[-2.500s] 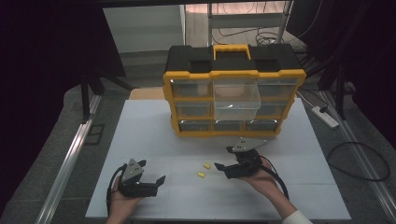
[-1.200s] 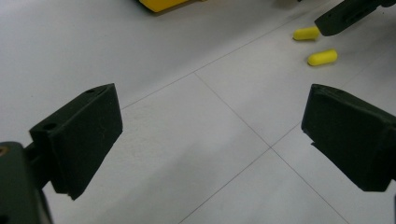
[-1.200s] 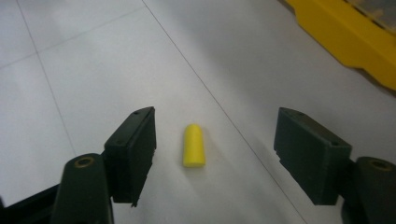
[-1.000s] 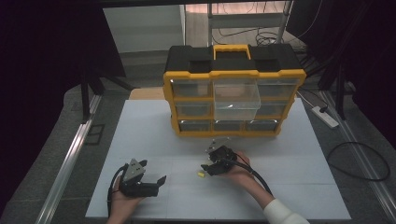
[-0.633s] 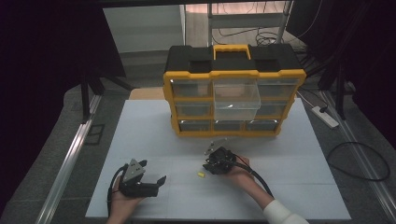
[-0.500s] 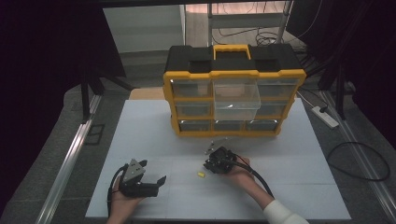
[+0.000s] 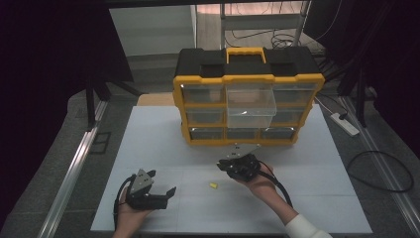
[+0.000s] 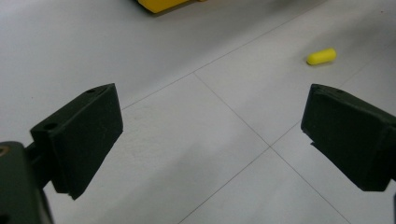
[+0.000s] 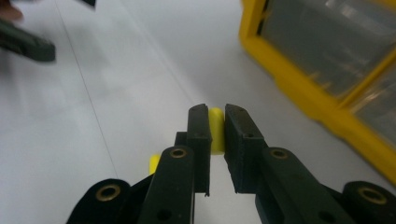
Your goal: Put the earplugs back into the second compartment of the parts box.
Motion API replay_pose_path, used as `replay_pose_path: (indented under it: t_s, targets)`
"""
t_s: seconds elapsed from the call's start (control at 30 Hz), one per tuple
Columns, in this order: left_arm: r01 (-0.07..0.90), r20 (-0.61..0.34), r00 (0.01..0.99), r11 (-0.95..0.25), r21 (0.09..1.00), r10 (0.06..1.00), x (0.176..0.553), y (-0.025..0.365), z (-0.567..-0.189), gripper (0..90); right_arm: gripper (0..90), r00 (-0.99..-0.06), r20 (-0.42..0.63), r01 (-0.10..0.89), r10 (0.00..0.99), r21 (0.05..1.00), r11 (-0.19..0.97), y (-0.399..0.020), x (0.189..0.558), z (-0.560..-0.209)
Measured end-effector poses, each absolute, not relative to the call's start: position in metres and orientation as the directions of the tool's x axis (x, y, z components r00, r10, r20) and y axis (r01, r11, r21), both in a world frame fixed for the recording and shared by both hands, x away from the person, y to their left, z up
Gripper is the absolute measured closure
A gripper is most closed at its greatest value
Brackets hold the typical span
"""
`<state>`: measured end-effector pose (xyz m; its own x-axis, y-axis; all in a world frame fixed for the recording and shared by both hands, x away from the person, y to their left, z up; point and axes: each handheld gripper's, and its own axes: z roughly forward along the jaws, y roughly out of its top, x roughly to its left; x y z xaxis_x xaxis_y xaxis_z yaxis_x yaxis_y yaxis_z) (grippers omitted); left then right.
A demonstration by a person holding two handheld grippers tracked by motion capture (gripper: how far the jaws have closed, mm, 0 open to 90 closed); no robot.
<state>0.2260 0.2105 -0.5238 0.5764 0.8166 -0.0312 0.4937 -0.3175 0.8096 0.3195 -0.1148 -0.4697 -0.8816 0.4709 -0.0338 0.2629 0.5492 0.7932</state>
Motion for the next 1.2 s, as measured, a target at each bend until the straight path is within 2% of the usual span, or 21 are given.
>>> replay_pose_path:
  t_s: [0.33,1.2]
  targets:
    - [0.495,-0.033,0.576,-0.316,0.81,0.817,0.226,0.21,-0.524,5.6,80.7,-0.874,-0.008,0.238,0.486,0.865,0.442,-0.136,0.309,-0.441]
    - [0.491,-0.033,0.577,-0.314,0.813,0.816,0.225,0.21,-0.524,5.7,80.8,-0.861,-0.005,0.161,0.509,0.946,0.281,-0.163,0.292,-0.382]
